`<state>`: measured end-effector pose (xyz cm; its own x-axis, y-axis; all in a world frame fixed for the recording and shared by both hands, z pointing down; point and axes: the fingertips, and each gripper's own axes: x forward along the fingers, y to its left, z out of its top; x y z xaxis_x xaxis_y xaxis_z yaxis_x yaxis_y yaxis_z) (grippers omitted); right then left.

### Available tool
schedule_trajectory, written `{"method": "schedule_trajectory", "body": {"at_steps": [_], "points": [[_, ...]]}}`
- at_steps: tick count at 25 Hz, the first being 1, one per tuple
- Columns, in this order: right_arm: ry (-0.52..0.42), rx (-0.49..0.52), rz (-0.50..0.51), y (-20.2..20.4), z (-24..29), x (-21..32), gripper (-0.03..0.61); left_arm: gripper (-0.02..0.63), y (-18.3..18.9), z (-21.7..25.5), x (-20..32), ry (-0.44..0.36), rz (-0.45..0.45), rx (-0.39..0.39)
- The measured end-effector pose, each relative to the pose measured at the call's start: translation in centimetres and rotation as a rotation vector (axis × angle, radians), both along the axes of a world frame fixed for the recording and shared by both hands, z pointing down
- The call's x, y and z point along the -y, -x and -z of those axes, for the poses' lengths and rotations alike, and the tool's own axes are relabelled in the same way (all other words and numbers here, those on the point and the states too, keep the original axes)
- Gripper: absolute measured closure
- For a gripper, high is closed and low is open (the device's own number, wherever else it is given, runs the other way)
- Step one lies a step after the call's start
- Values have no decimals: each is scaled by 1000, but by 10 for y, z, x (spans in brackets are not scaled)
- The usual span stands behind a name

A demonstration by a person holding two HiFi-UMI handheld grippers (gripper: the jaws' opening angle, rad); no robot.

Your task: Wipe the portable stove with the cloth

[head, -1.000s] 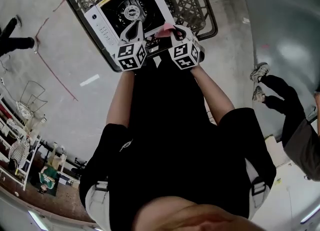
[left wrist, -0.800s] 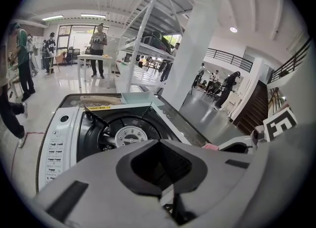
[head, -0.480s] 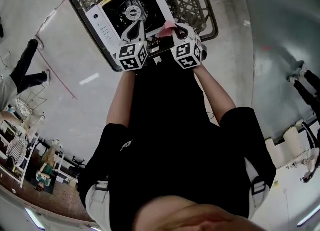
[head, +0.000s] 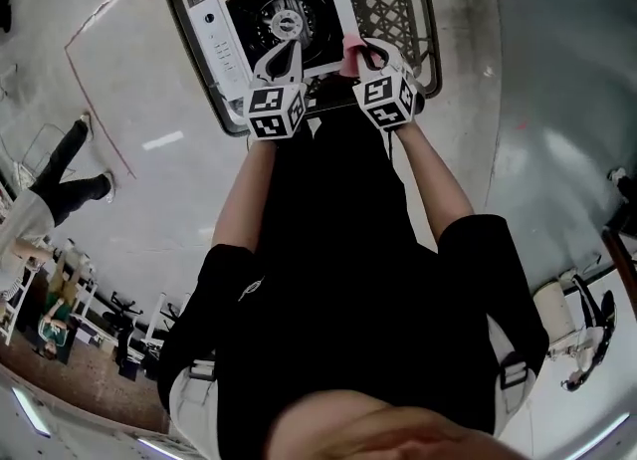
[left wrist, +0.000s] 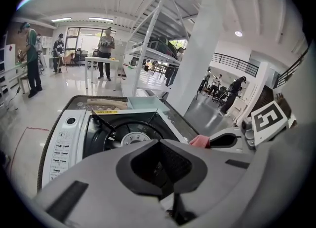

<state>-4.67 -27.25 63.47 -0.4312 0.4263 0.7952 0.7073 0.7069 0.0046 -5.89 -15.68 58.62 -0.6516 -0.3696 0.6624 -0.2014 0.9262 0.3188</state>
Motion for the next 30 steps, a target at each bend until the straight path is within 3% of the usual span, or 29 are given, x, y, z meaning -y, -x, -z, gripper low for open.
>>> {"method": "schedule_trajectory", "body": {"at_steps": [15, 30], "points": [[-13, -2, 77, 38, -6, -15, 554, 614, 16, -2, -21, -12, 103, 4], [-17, 17, 73, 96, -6, -26, 554, 614, 29, -4, -37, -14, 171, -3]]}}
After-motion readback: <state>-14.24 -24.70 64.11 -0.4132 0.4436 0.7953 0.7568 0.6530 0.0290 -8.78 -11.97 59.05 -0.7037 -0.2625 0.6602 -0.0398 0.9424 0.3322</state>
